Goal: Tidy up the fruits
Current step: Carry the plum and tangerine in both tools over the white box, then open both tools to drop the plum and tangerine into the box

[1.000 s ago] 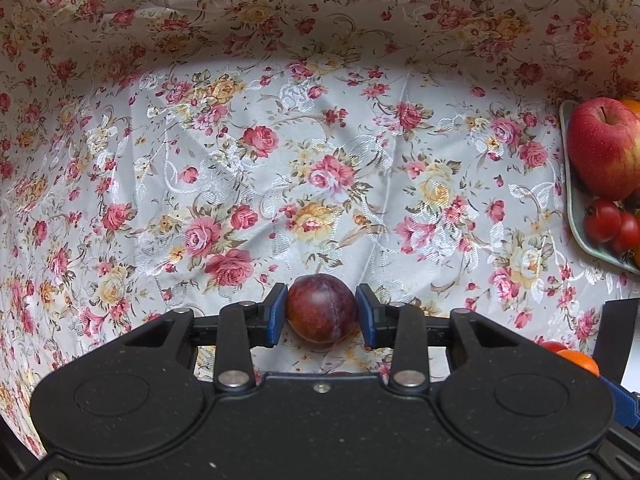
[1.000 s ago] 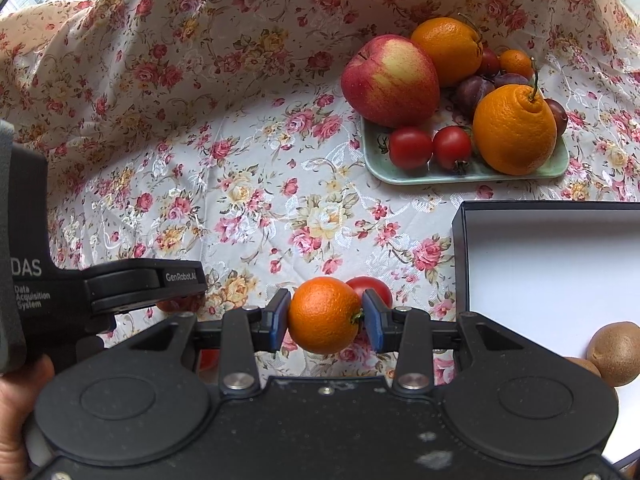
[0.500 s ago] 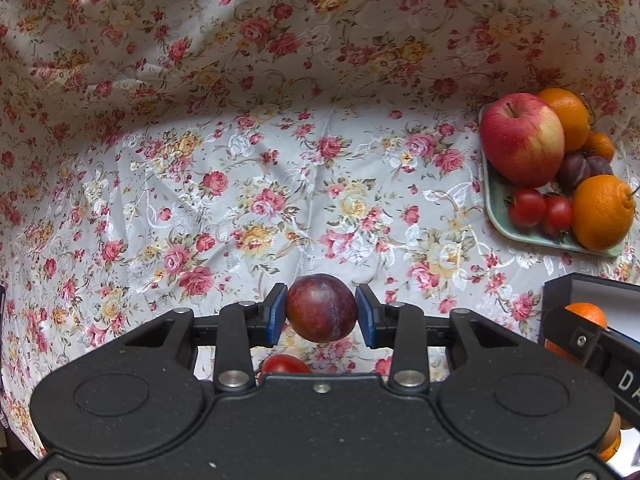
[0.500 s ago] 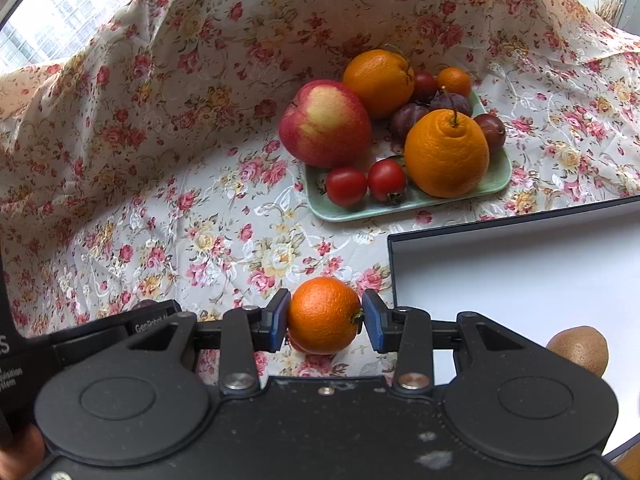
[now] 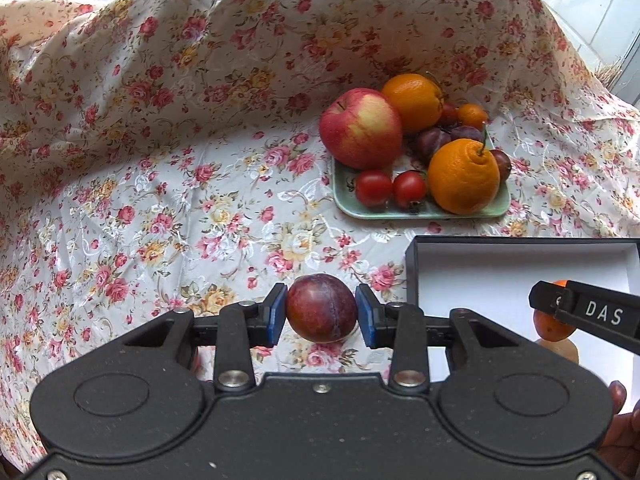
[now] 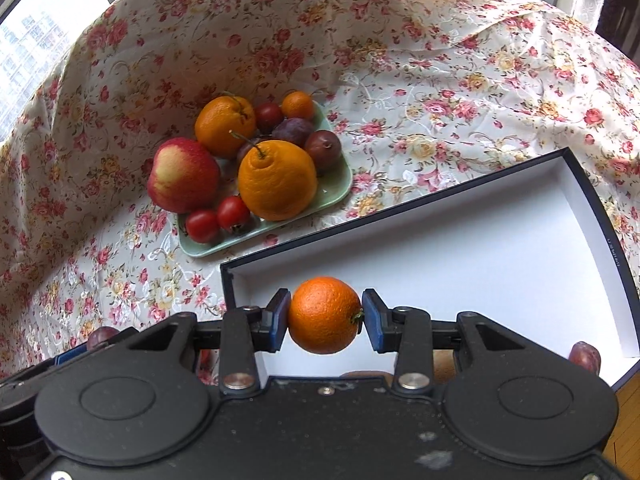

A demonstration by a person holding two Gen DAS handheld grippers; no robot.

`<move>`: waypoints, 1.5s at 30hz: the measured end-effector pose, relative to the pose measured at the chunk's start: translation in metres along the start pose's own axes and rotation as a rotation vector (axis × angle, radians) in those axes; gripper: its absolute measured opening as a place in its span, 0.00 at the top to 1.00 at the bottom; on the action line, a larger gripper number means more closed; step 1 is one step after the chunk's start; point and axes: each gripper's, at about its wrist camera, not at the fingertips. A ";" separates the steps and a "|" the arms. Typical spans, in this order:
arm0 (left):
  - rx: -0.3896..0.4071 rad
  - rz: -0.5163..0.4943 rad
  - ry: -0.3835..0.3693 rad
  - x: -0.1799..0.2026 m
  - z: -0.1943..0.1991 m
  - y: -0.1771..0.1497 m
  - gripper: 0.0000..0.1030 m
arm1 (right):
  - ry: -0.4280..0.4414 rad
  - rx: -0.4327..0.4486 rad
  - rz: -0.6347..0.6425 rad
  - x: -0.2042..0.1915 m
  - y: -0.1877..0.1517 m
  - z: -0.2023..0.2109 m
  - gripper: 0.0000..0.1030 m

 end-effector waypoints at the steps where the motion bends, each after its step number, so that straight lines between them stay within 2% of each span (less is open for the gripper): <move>1: 0.000 -0.007 -0.005 0.006 0.000 -0.001 0.55 | -0.002 0.003 -0.010 0.006 0.001 0.001 0.60; 11: 0.004 -0.078 -0.048 0.066 0.002 -0.005 0.55 | -0.054 0.018 -0.140 0.087 0.004 0.012 0.60; 22: -0.020 -0.125 -0.041 0.114 -0.016 -0.004 0.55 | -0.101 0.022 -0.264 0.151 0.007 0.016 0.60; 32: -0.034 -0.153 -0.030 0.135 -0.024 -0.007 0.55 | -0.104 0.008 -0.282 0.172 0.005 0.014 0.60; 41: -0.025 -0.163 -0.031 0.137 -0.022 -0.008 0.54 | -0.138 0.039 -0.280 0.173 0.004 0.019 0.60; 45: -0.025 -0.151 -0.031 0.134 -0.021 -0.007 0.54 | -0.127 0.034 -0.277 0.169 0.005 0.019 0.60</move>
Point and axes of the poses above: each gripper's, at about its wrist camera, not at the fingertips, and z roughly against the way its jaws point, x to its right, y to its top, and after that the axes turned 14 degrees about -x, right-handed
